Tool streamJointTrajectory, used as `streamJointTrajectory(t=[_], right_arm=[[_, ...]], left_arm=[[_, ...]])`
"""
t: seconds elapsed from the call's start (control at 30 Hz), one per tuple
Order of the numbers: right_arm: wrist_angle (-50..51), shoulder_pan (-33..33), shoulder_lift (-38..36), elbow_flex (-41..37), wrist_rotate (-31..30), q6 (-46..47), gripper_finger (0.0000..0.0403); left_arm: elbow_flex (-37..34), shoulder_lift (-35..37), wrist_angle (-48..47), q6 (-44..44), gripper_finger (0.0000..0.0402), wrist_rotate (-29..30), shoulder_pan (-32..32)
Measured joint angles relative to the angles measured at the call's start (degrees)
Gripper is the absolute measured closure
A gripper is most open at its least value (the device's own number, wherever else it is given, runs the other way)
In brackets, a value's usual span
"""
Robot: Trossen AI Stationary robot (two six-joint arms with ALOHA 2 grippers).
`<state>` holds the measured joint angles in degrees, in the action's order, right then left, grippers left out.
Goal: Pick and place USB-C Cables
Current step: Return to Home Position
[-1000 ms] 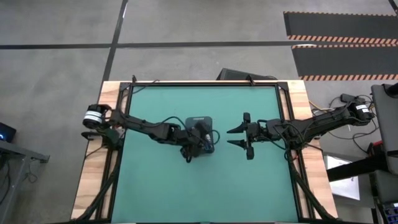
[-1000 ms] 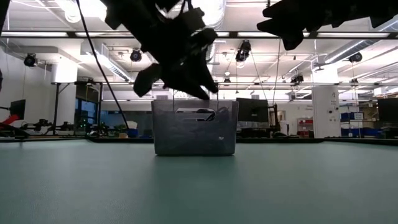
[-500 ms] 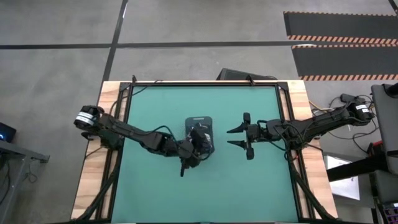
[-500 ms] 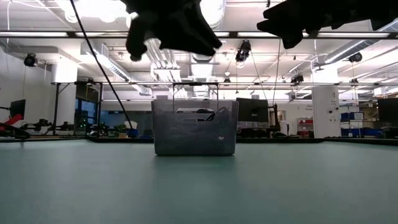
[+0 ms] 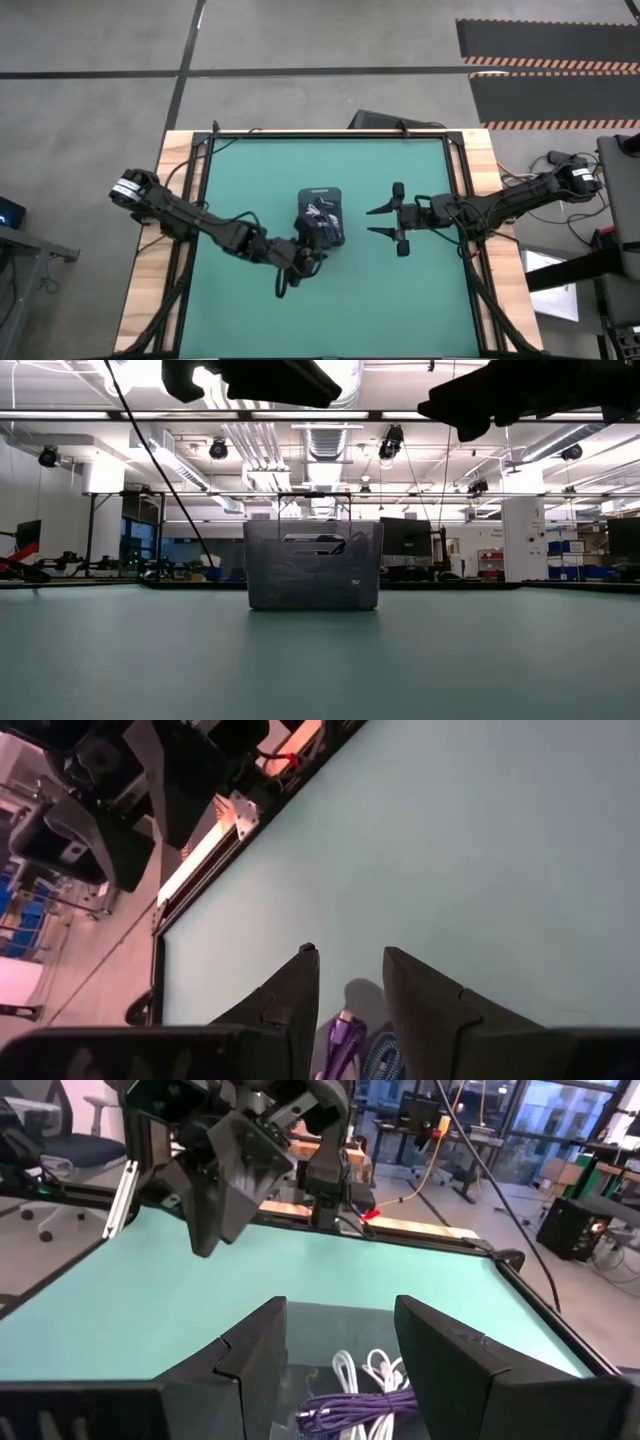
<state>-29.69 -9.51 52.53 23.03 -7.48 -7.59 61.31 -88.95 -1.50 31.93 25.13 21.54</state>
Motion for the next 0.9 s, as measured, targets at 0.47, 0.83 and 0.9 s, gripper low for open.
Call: streamJointTrajectory(t=[0.47,0.83,0.9], right_arm=[[-5.65,0.02,-0.2,-3.72,0.04,-2.5,0.0223],[-6.29,0.02,-1.14,-4.66,0.02,-2.46,0.0223],[-6.19,0.02,-1.14,-4.66,0.02,-2.46,0.0223]], left_arm=[[-6.55,5.51,3.02,-3.13,0.037,0.52,1.73],[-17.35,16.95,10.87,-6.31,0.0401,0.52,1.9],[-19.48,18.99,12.87,-6.34,0.0401,0.49,1.9]])
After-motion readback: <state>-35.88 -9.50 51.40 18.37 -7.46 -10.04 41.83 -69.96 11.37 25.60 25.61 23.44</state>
